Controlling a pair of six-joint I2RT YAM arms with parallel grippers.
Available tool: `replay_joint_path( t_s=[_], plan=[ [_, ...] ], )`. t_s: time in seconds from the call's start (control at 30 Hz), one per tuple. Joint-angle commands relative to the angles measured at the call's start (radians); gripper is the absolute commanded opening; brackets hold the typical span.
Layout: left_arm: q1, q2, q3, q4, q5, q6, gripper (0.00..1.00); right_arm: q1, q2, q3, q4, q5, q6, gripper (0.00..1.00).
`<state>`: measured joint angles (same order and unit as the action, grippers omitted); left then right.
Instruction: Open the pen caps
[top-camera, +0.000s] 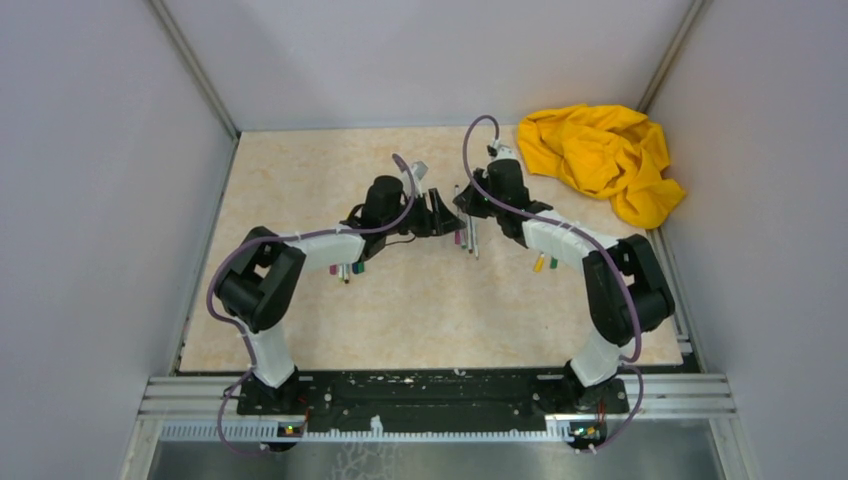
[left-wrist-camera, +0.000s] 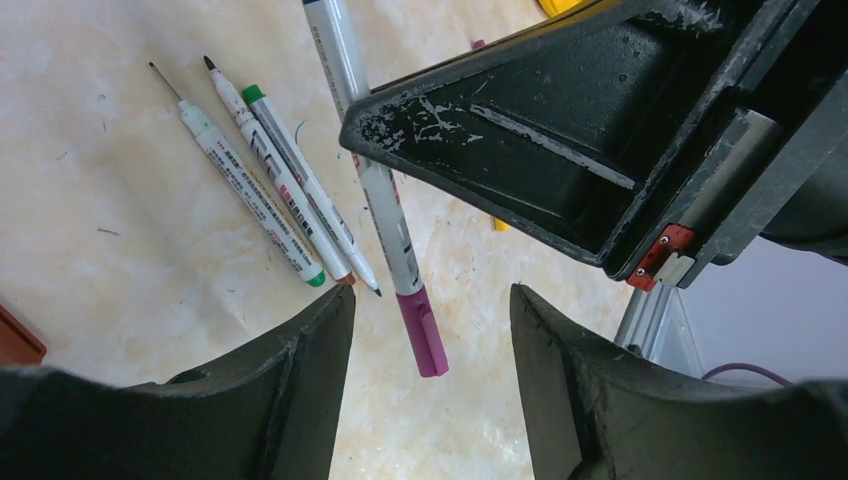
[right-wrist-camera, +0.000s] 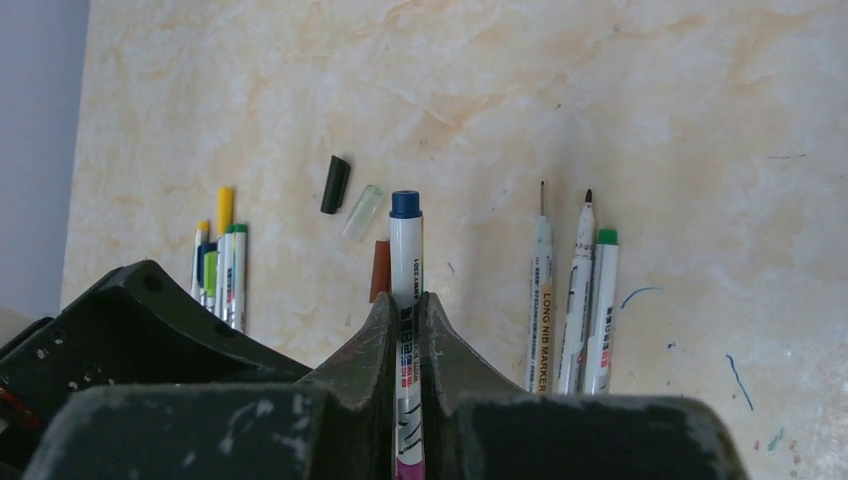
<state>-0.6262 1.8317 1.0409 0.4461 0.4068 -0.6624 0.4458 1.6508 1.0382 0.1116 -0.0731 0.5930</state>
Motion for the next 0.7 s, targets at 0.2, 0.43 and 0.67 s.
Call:
replay_joint_path(
  t_s=[0.2,0.43,0.67],
  plan=[
    [-0.006,0.032,0.001,0.029,0.035,-0.008,0.61,0.026,0.003,0.064,0.072,0.009,0.026,0.00],
    [-0.007,0.051,-0.004,0.052,0.049,-0.028,0.55,0.032,0.001,0.063,0.085,0.010,0.039,0.00],
    [-0.008,0.053,-0.014,0.072,0.043,-0.032,0.33,0.033,-0.010,0.049,0.097,0.016,0.047,0.00]
  ],
)
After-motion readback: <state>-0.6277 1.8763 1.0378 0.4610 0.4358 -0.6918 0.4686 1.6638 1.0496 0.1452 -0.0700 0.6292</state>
